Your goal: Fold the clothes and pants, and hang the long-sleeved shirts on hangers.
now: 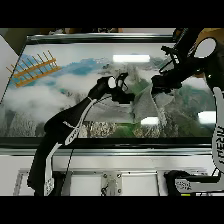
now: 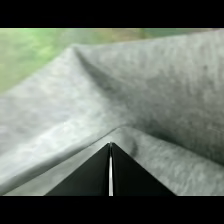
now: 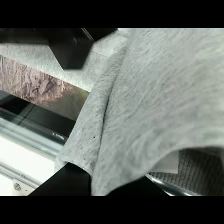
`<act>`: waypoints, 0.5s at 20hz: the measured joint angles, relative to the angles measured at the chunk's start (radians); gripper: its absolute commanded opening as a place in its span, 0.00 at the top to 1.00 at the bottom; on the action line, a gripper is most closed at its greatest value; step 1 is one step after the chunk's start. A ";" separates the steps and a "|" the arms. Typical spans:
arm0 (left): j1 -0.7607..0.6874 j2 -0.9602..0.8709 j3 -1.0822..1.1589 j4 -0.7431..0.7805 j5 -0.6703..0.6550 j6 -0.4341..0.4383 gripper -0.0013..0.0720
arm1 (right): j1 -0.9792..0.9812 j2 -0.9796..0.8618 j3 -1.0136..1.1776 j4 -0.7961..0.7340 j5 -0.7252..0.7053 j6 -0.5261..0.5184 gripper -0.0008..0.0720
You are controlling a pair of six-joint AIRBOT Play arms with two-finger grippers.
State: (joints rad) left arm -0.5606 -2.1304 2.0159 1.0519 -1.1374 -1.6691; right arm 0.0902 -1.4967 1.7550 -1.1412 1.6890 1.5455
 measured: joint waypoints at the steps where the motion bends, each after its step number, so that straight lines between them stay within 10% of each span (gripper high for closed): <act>1: 0.029 0.020 -0.010 0.002 -0.007 0.002 0.97 | 0.016 -0.002 0.000 -0.001 -0.001 0.007 0.96; 10: 0.357 0.272 -0.146 0.005 -0.032 0.046 0.97 | 0.230 -0.080 0.007 -0.004 -0.095 0.077 0.96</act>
State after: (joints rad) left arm -0.2031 -1.8580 1.8694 1.0565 -1.1694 -1.6234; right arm 0.3199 -1.5768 1.7618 -1.1450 1.5936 1.6222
